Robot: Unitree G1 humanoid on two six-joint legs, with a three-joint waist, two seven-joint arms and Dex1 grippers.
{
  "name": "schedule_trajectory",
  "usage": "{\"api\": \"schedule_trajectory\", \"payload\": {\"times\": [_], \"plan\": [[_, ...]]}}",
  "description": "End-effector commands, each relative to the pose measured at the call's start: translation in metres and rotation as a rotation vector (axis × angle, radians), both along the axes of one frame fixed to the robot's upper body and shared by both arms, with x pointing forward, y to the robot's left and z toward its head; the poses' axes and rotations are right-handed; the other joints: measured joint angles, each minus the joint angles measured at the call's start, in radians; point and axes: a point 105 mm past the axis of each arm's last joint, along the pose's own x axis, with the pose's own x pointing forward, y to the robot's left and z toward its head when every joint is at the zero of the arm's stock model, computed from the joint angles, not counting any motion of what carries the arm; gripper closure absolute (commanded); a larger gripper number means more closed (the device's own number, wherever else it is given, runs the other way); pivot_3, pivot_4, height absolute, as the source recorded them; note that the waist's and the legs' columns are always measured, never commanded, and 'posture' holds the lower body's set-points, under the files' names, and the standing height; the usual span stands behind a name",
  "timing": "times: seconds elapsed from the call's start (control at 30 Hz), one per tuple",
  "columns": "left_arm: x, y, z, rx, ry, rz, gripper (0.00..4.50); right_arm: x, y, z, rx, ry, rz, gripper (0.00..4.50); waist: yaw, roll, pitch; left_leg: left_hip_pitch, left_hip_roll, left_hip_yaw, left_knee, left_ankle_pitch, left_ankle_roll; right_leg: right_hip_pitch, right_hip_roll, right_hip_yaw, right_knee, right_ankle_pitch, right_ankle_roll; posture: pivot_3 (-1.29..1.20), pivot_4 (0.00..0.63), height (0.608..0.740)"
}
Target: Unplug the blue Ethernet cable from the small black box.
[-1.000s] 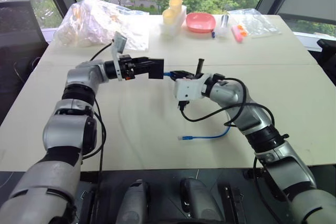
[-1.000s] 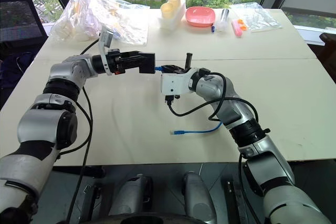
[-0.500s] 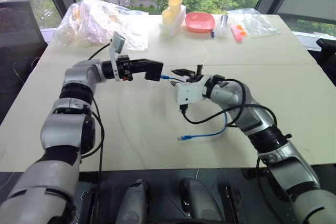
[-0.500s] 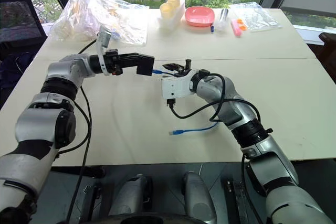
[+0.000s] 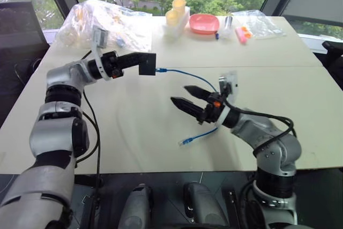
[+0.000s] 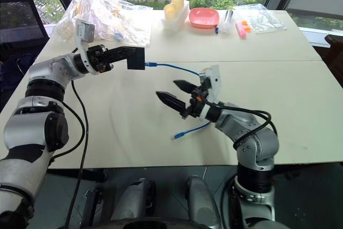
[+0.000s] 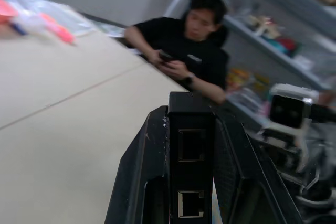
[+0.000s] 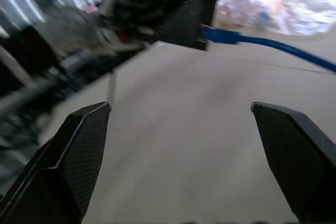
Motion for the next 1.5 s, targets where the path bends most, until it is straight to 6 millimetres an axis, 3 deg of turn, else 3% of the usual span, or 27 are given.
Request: {"api": "schedule_trajectory", "payload": {"times": [0.03,0.27,0.37,1.27,1.37,1.5], "plan": [[-0.016,0.006,0.031,-0.052,-0.084,-0.052,3.99,0.012,0.006,0.012,0.121,0.038,-0.030,0.05,-0.001,0.000,0.000,0.000,0.000,0.000,0.000,0.000,0.000,0.000,0.000,0.000,0.000,0.000,-0.002,0.00,0.150,0.740],[-0.031,0.022,0.043,-0.056,-0.081,-0.043,3.99,0.025,0.050,0.030,0.239,0.037,0.042,0.05,-0.001,0.000,0.000,0.000,-0.001,0.000,-0.001,0.000,0.000,-0.001,0.001,0.000,0.000,0.002,0.001,0.00,0.150,0.740],[-0.034,0.023,0.042,-0.042,-0.079,-0.042,3.99,0.026,0.056,0.034,0.248,0.021,0.063,0.05,0.001,0.000,0.000,-0.001,-0.001,0.000,-0.002,0.000,0.000,-0.002,0.001,0.000,0.000,0.002,0.001,0.00,0.150,0.740],[-0.038,0.017,0.034,-0.002,-0.076,-0.070,3.99,0.020,0.061,0.036,0.265,0.016,0.122,0.05,0.000,0.000,0.000,-0.002,-0.001,0.000,-0.002,0.000,0.000,-0.002,0.002,0.000,0.000,0.001,0.001,0.00,0.150,0.740],[-0.037,0.017,0.033,-0.003,-0.075,-0.069,3.99,0.019,0.062,0.037,0.282,0.016,0.131,0.95,0.000,0.000,0.000,-0.002,-0.001,0.000,-0.002,0.000,0.000,-0.002,0.002,0.000,0.000,0.001,0.001,0.00,0.150,0.740],[-0.038,0.018,0.033,-0.002,-0.074,-0.066,3.99,0.016,0.063,0.039,0.299,0.016,0.148,2.96,-0.001,0.000,0.000,-0.002,-0.001,0.000,-0.002,0.000,0.000,-0.002,0.002,0.000,0.000,0.001,0.001,0.00,0.150,0.740]]}}
